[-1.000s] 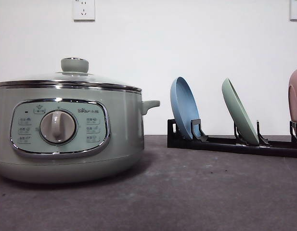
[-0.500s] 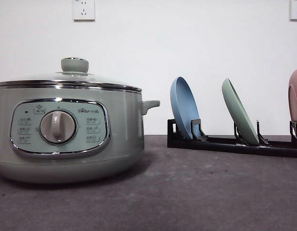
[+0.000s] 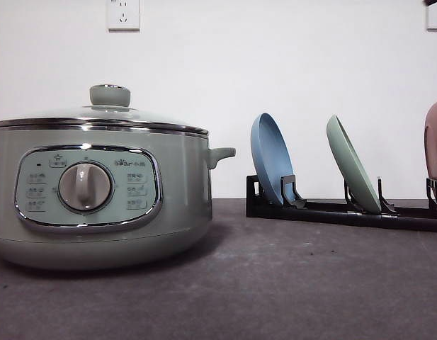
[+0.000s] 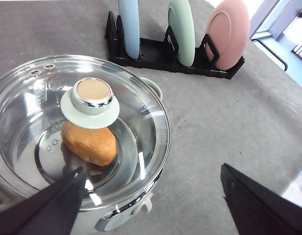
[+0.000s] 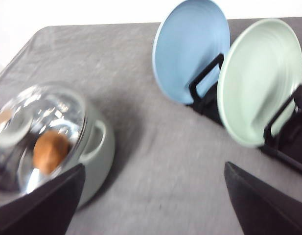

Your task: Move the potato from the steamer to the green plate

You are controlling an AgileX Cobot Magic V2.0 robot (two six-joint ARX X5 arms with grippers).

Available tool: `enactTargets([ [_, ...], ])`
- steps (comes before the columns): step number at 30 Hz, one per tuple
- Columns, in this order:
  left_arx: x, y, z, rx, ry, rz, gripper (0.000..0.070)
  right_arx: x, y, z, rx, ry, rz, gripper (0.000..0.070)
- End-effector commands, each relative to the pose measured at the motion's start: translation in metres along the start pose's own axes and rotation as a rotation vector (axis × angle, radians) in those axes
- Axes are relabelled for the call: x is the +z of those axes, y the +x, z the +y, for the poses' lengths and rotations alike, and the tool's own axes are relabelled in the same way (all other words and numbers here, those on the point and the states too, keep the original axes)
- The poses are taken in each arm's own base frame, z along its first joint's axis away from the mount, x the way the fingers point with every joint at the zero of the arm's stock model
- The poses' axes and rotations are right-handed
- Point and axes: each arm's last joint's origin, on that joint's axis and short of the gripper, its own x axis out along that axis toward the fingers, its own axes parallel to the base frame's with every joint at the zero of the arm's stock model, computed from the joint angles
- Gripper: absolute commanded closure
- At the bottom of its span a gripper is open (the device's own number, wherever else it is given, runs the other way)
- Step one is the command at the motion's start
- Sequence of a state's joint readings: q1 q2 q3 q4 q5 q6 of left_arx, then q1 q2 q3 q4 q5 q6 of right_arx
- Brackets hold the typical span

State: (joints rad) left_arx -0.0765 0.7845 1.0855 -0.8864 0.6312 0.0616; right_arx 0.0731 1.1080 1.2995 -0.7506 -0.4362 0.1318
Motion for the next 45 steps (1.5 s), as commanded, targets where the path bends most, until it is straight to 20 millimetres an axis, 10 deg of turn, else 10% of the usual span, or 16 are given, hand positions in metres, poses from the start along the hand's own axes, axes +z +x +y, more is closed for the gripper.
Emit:
enactTargets([
  [1,0.006,-0.003,-0.002,-0.007,0.018,-0.021,0.0141,0.015,0.011,-0.002,-0.005,0.007,-0.005,0.0124],
  [14,0.006,-0.003,-0.002,-0.007,0.018,-0.021,0.0143,0.073,0.106,-0.04,-0.034,0.05,0.074,0.0125],
  [31,0.006,-0.003,-0.002,-0.007,0.017,-0.021,0.0143,0.053,0.201,-0.085,-0.087,0.09,0.153,0.0182],
  [45,0.006,-0.003,-0.002,-0.007,0.016,-0.02,0.0143,0.043,0.22,-0.093,-0.115,0.096,0.185,0.0514],
])
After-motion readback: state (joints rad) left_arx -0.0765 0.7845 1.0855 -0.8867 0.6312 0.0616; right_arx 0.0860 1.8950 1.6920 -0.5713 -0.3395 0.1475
